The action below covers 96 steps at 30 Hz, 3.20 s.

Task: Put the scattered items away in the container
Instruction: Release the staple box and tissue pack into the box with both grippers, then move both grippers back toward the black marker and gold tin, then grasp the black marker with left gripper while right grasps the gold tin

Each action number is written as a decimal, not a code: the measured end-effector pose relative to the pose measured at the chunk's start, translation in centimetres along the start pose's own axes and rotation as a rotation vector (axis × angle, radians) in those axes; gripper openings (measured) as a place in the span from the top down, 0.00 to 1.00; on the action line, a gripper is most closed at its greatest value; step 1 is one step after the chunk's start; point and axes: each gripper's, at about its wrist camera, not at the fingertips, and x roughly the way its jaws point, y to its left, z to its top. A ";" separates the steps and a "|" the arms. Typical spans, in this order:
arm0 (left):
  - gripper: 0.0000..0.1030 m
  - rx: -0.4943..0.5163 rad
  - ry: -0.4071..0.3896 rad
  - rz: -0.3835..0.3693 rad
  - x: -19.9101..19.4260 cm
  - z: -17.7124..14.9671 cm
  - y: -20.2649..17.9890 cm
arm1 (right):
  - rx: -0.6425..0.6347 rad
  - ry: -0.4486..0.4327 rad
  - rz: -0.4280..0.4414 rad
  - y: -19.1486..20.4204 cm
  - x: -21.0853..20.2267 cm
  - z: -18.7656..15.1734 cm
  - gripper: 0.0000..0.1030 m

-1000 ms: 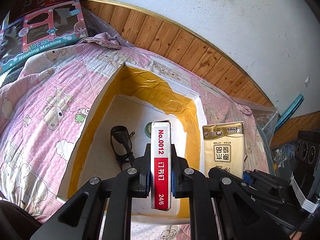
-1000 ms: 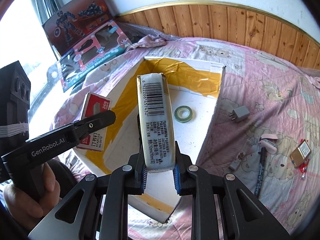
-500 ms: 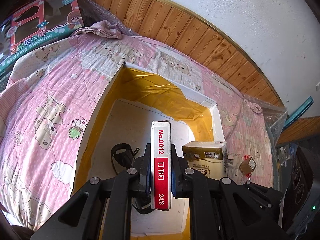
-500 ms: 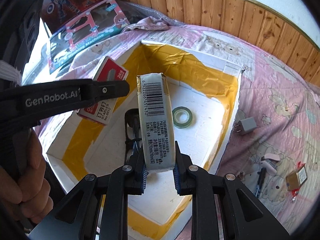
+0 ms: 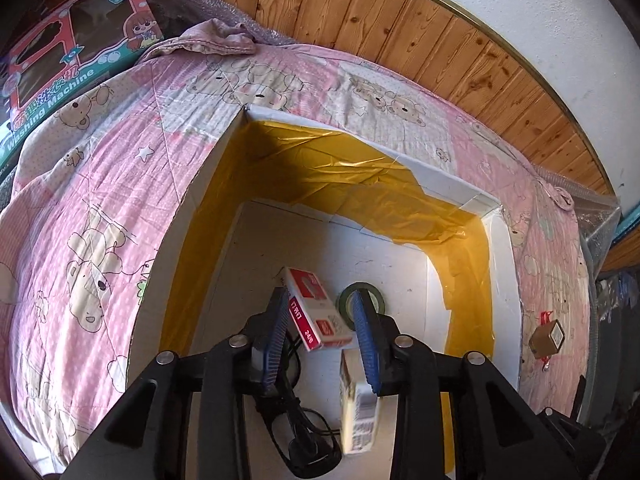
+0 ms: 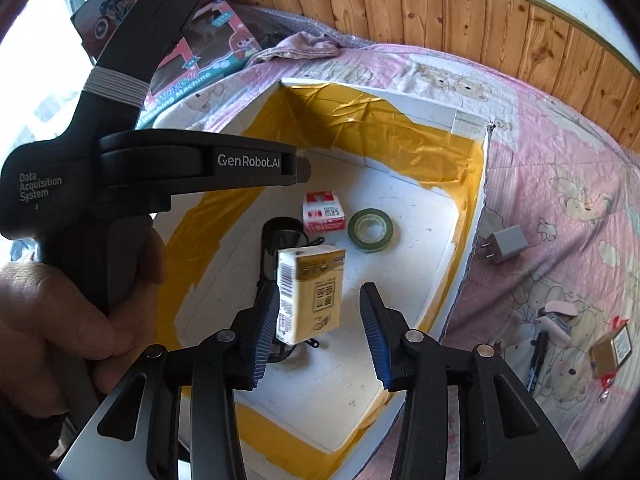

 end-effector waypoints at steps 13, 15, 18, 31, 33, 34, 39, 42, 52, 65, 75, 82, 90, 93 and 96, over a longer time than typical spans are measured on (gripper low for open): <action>0.65 0.100 -0.136 0.037 -7.8 -5.5 -2.6 | 0.000 -0.256 0.160 0.9 -9.1 -6.0 0.57; 0.65 0.117 -0.158 0.037 -9.1 -6.8 -3.4 | -0.005 -0.303 0.158 0.8 -10.6 -7.3 0.57; 0.61 0.141 -0.185 0.024 -10.8 -9.0 -4.7 | -0.004 -0.362 0.157 0.4 -12.3 -9.3 0.57; 0.55 0.237 -0.215 -0.008 -13.4 -18.6 -9.7 | 0.129 -0.422 0.084 -4.8 -13.5 -16.3 0.57; 0.55 0.251 -0.212 -0.015 -13.4 -19.6 -10.5 | 0.147 -0.442 0.074 -5.6 -14.3 -16.5 0.57; 0.55 0.254 -0.209 -0.023 -13.4 -20.0 -10.9 | 0.155 -0.448 0.072 -6.0 -14.6 -16.7 0.57; 0.55 0.291 -0.197 -0.043 -13.1 -21.7 -13.0 | 0.225 -0.455 0.052 -8.1 -15.6 -17.6 0.57; 0.55 0.304 -0.176 -0.056 -12.3 -22.5 -14.0 | 0.275 -0.449 0.037 -9.6 -16.1 -18.1 0.57; 0.55 0.303 -0.095 -0.110 -8.6 -23.1 -17.0 | 0.519 -0.383 -0.039 -17.8 -16.0 -20.6 0.56; 0.47 0.315 0.025 -0.178 -1.2 -20.5 -23.2 | 0.550 -0.272 -0.165 -26.1 -13.5 -18.5 0.55; 0.47 0.221 0.094 -0.158 6.2 -18.4 -23.9 | 0.393 -0.184 -0.242 -30.0 -9.6 -14.4 0.50; 0.47 0.195 0.099 -0.125 9.5 -17.0 -23.9 | 0.151 -0.106 -0.350 -30.4 -6.3 -11.8 0.47; 0.57 0.243 0.006 -0.101 10.5 -16.7 -25.2 | 0.174 -0.090 -0.299 -31.8 -5.4 -11.2 0.47; 0.85 0.258 0.003 -0.106 10.6 -16.6 -25.1 | 0.227 -0.095 -0.252 -32.4 -5.9 -11.2 0.47; 0.86 0.243 0.003 -0.125 10.1 -16.5 -24.7 | 0.278 -0.110 -0.208 -32.9 -6.5 -11.2 0.48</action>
